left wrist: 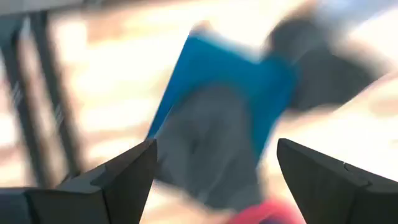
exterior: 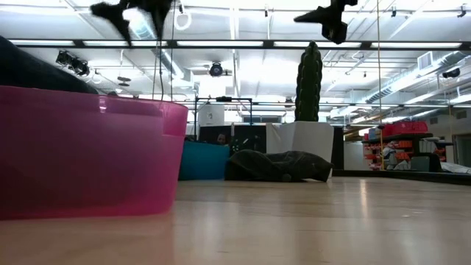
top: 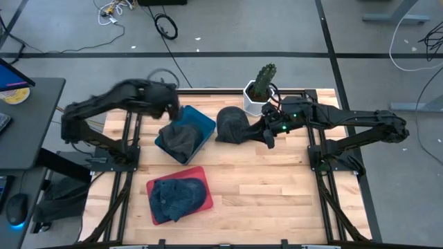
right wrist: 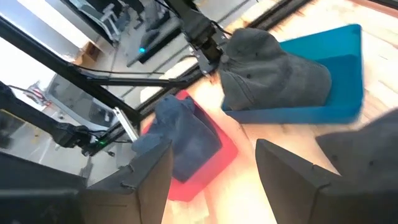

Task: Pick & Place hat
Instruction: Put the black cap into the blue bin

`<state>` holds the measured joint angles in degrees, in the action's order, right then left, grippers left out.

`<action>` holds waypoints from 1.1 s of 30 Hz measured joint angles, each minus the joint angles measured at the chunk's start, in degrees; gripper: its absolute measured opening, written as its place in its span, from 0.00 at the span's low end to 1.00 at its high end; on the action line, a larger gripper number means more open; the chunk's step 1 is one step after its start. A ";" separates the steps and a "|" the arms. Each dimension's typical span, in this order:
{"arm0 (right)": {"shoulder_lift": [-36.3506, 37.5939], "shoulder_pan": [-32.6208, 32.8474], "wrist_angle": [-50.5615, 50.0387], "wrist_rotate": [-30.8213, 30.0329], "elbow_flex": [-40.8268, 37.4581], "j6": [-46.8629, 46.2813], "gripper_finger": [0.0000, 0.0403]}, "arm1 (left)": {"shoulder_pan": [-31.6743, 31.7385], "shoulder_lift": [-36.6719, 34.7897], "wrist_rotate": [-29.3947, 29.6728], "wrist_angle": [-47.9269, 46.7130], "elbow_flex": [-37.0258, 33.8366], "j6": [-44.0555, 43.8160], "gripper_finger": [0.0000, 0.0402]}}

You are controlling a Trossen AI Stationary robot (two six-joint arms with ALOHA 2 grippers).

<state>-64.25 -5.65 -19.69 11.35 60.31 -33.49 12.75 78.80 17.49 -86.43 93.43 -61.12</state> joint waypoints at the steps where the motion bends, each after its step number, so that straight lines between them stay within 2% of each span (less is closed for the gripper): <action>1: 0.00 -0.31 -0.98 0.02 0.00 0.44 0.57 | -0.76 -0.75 2.98 2.00 1.99 0.46 0.84; 4: 0.00 -1.40 -4.67 -1.41 0.00 3.28 0.57 | -4.03 -1.61 13.88 10.30 6.70 5.46 0.84; 7: -0.25 -2.90 -8.56 -4.20 0.00 6.75 0.57 | -7.16 -2.85 21.01 19.38 8.96 14.14 0.84; 9: -1.03 -3.83 -9.70 -4.52 0.00 8.35 0.57 | -9.27 -3.37 23.02 26.06 9.15 20.10 0.84; 13: -4.88 -4.18 -10.43 -4.50 0.40 8.06 0.56 | -11.54 -2.82 25.02 33.10 9.02 28.22 0.84; 18: -13.72 -4.07 -19.31 -9.17 7.65 8.48 0.50 | -12.32 -1.98 29.10 33.33 8.95 30.54 0.84; 22: -20.66 -4.73 -28.27 -13.60 14.27 5.96 0.46 | -12.87 -1.88 29.06 32.73 8.91 34.71 0.84; 24: -23.10 -5.15 -29.06 -13.93 15.52 5.53 0.46 | -13.48 -1.94 29.12 31.47 8.93 36.28 0.84; 28: -26.15 -5.77 -27.16 -13.97 15.13 1.58 0.50 | -14.79 -1.88 29.33 27.62 8.93 35.65 0.84; 33: -28.70 -6.87 -26.69 -13.25 13.97 -2.53 0.63 | -15.64 -1.92 31.82 20.83 8.93 31.27 0.84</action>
<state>-92.95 -12.51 -46.38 -1.89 74.28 -36.03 -2.90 76.89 49.31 -65.60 102.37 -29.85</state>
